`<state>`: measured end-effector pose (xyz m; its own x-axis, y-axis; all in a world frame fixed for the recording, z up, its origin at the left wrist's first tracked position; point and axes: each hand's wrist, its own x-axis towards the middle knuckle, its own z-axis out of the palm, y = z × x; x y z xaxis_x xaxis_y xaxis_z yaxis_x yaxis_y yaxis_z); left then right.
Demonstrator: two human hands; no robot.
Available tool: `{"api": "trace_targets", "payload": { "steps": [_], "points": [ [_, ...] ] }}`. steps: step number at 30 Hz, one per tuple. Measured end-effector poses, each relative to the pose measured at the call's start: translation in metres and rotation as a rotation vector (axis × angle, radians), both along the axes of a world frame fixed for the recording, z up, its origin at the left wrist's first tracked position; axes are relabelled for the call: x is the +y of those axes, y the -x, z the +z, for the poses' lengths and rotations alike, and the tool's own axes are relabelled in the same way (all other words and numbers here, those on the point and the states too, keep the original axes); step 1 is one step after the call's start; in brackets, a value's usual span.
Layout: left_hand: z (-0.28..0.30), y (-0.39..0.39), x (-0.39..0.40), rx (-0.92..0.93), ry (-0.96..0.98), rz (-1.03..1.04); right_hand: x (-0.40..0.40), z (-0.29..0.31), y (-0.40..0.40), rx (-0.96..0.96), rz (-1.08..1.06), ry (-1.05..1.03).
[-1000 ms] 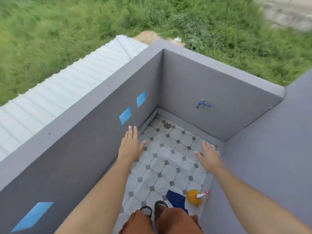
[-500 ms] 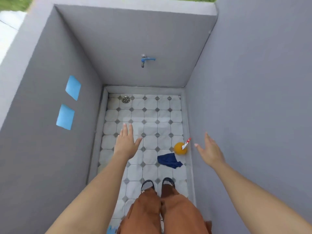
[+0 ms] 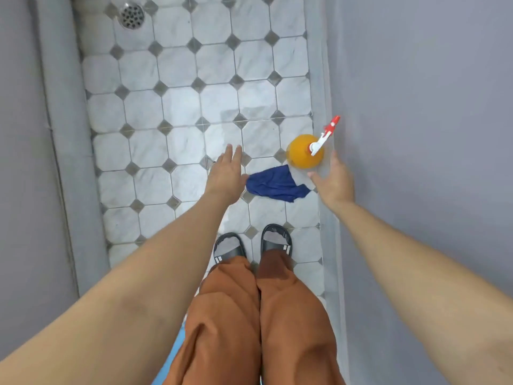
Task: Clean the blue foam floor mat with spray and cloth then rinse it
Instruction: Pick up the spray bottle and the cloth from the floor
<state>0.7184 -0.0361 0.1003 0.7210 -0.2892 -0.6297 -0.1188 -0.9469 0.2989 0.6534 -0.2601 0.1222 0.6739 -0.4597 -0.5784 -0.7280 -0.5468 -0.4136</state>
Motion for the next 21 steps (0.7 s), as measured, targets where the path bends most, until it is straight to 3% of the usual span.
{"api": "trace_targets", "payload": {
  "steps": [5,10,17,21],
  "points": [
    [-0.134,0.0,-0.049,0.039,0.004,-0.039,-0.02,-0.113,-0.011,-0.16,-0.049,0.027],
    [-0.219,0.002,-0.068,0.083,-0.058,-0.109,-0.024,-0.17,-0.023,-0.337,-0.134,-0.021],
    [-0.265,0.017,-0.082,-0.016,-0.147,-0.184,-0.018,-0.193,-0.026,-0.448,-0.23,0.003],
    [-0.248,0.023,-0.075,0.133,0.049,-0.007,-0.006,-0.182,-0.028,-0.461,-0.263,0.041]
  ]
}}
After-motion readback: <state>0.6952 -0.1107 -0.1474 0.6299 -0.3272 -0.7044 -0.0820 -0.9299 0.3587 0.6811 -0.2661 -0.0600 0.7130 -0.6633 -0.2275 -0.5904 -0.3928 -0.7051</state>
